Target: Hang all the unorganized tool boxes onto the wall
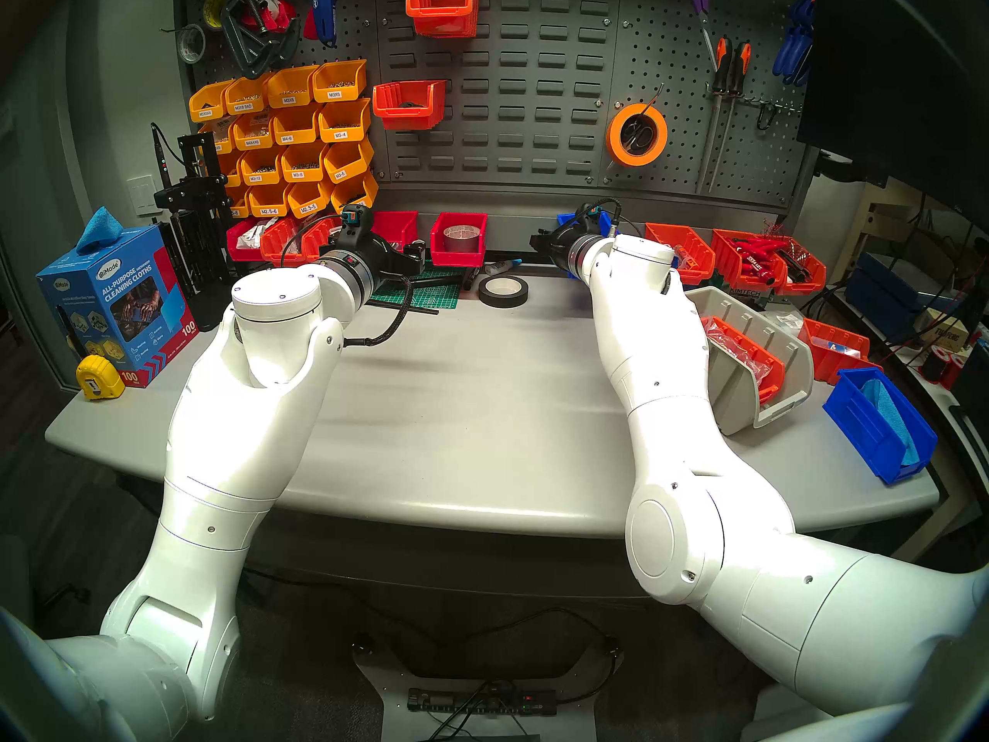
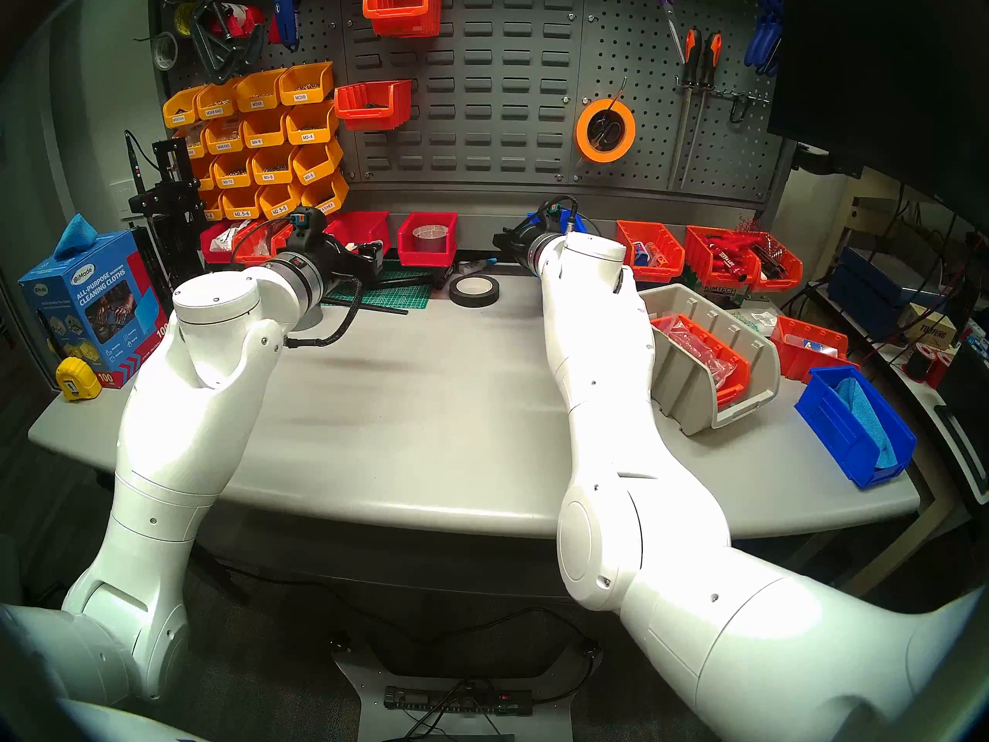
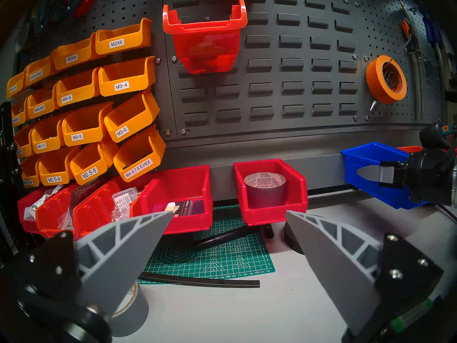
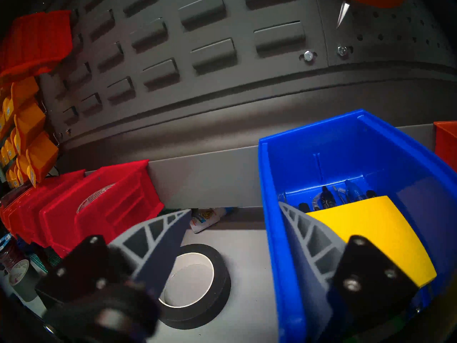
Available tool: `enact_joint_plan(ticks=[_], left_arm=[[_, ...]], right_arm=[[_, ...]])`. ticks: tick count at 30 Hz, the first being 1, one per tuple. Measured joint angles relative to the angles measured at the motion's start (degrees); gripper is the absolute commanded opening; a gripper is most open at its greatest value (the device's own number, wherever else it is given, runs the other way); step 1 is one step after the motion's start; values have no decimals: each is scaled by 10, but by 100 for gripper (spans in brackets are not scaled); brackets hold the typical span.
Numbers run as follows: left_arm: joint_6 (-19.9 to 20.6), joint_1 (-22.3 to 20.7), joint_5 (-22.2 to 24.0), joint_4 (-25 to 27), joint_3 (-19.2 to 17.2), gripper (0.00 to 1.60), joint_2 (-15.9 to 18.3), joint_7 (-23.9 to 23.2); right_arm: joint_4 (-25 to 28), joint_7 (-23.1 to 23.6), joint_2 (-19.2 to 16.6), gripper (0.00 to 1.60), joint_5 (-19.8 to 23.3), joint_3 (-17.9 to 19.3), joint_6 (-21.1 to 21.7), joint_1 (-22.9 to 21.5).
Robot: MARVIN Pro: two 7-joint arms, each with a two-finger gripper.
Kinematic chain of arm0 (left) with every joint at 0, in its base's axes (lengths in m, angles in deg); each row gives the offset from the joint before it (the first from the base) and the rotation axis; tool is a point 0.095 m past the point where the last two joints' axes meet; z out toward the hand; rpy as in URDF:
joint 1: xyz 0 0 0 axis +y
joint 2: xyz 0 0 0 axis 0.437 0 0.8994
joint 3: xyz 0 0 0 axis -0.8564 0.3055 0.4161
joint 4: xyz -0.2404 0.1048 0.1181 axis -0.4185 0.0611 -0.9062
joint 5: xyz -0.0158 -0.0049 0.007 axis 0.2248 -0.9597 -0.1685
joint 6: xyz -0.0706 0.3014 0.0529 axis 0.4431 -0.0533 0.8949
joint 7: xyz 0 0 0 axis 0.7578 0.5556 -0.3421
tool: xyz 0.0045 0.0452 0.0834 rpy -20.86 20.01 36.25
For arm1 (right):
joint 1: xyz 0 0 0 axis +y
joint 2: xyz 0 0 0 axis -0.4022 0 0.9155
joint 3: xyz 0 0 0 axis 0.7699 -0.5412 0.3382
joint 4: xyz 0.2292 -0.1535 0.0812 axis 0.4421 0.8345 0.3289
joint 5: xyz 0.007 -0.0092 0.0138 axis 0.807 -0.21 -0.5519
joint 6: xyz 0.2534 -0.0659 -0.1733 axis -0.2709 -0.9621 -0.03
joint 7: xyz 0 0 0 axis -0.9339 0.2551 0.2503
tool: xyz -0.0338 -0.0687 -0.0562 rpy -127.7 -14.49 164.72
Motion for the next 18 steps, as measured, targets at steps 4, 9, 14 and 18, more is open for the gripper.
enact_joint_plan(ticks=[4,9,14,18], left_arm=[[0,0,1,0,0,160,0,1],[0,0,1,0,1,160,1,1],[-1,0,2,0,1,160,1,2],[-1,0,3,0,1,160,2,2]], right_arm=[[2,0,0,160,-1,0,0,1],[7,-1,-1,160,-3,-1,0,4],[13,-4,-3,160,-6,-1,0,7],[26,-12,-8,160,-15,0,0,15]])
